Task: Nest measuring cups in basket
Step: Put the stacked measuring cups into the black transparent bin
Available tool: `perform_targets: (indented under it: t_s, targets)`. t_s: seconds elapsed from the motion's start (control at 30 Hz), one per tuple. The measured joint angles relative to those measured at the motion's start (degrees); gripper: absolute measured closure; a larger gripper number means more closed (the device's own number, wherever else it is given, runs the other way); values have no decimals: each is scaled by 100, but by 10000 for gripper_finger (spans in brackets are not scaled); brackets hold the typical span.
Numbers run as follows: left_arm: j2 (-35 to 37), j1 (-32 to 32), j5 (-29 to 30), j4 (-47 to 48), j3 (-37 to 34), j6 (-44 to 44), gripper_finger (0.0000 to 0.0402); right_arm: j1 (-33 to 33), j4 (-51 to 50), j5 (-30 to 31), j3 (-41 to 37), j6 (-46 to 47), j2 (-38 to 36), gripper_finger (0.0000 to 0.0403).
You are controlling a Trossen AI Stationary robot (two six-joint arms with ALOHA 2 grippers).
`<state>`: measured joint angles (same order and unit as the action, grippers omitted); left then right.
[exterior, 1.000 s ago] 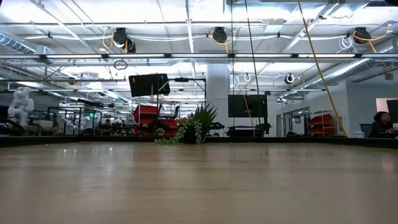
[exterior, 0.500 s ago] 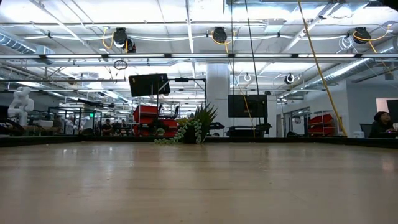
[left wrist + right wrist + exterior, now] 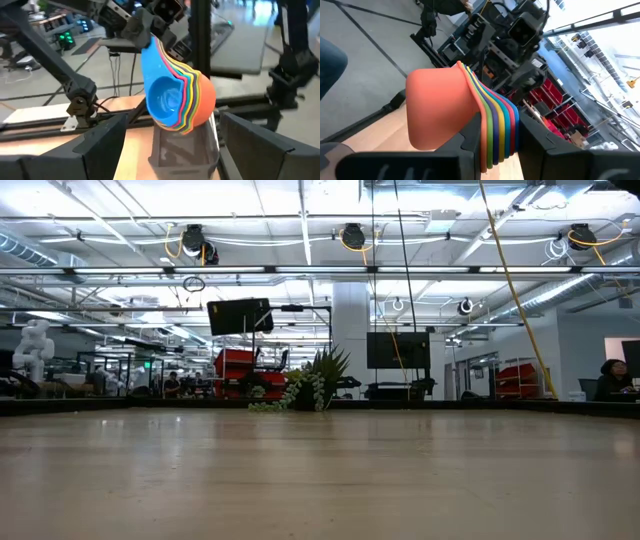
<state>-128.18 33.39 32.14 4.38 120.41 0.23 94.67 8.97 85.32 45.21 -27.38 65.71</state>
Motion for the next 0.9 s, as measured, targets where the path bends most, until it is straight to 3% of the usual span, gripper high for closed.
perform_targets:
  t_s: [0.2, 0.43, 0.67, 0.9]
  targets:
    - [-4, -1, -649, 378, 176, 888, 80, 0, -15, 306, -18, 292, 35, 332]
    - [-310, -202, -920, 328, 188, 1542, 80, 0, -25, 423, -22, 696, 85, 332]
    - [-670, -227, -966, 245, 179, 1611, 80, -2, -199, -499, -24, 964, 372, 332]
    - [-682, -189, -968, 309, 179, 1247, 80, -48, -1979, -1701, -20, 2544, 531, 332]
